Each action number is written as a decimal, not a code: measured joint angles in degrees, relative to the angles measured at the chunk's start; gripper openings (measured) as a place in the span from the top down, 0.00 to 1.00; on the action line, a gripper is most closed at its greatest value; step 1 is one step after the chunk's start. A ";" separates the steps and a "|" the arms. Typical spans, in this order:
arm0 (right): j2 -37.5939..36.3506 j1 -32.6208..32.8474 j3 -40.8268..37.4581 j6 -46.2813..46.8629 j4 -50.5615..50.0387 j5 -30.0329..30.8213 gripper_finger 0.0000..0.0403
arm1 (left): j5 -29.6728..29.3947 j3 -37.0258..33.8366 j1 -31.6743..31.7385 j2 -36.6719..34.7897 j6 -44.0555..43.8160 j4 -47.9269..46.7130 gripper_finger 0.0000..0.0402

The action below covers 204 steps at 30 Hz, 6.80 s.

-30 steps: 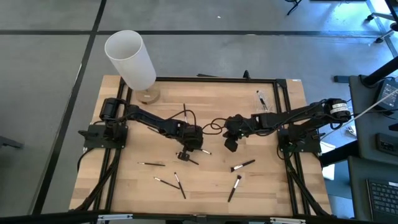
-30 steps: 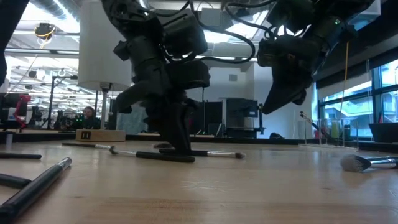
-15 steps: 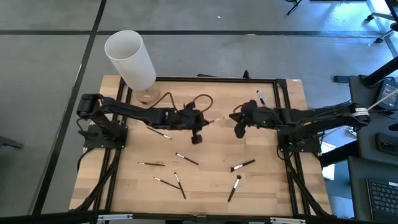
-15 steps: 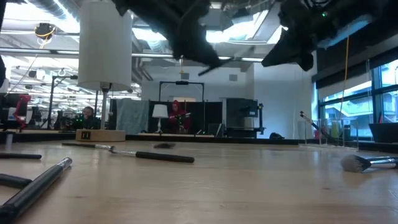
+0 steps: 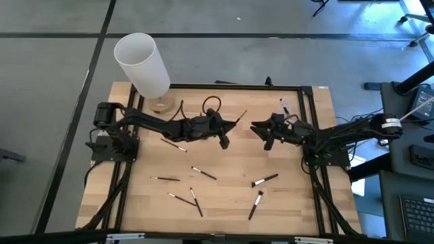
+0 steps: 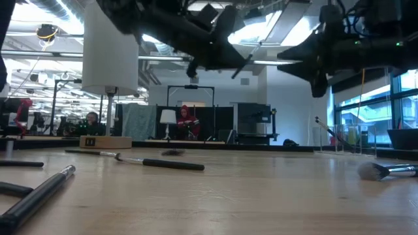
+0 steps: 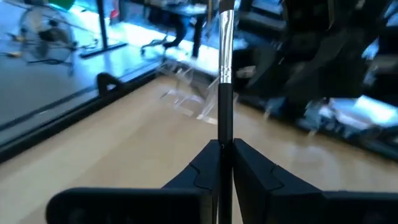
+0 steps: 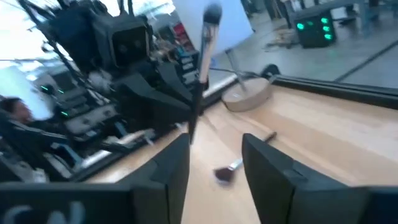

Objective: Sort items
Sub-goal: Put the foundation brush into the middle section of the transparent organizer

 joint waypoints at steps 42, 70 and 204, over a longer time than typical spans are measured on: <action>7.98 -3.22 10.37 -8.89 -7.76 -1.34 0.92 | 8.94 0.02 1.58 6.16 3.20 9.32 0.82; 7.81 -26.57 42.05 -6.90 -101.96 21.59 0.89 | 1.85 0.02 4.44 7.69 6.32 -18.10 0.65; 29.10 26.18 38.78 2.03 -60.41 12.57 0.76 | 16.05 0.19 -16.50 4.87 21.30 -56.33 0.92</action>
